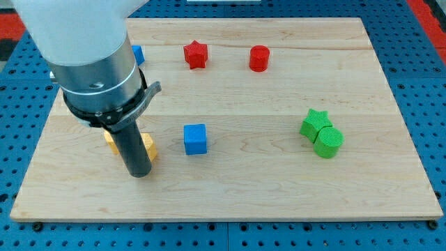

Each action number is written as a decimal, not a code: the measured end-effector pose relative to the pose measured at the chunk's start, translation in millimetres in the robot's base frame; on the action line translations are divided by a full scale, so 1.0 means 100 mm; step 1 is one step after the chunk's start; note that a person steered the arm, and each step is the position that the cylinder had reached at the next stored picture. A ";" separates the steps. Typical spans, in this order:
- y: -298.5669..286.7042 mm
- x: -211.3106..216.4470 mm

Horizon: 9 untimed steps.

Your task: Push the yellow hexagon to the right side of the yellow heart

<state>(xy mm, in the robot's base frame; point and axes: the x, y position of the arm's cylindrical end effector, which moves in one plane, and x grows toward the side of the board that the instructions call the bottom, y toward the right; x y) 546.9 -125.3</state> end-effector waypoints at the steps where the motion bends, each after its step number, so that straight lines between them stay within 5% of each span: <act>1: -0.01 0.10; 3: 0.32 0.30; 6: 0.39 -0.28; 9: 0.21 -0.29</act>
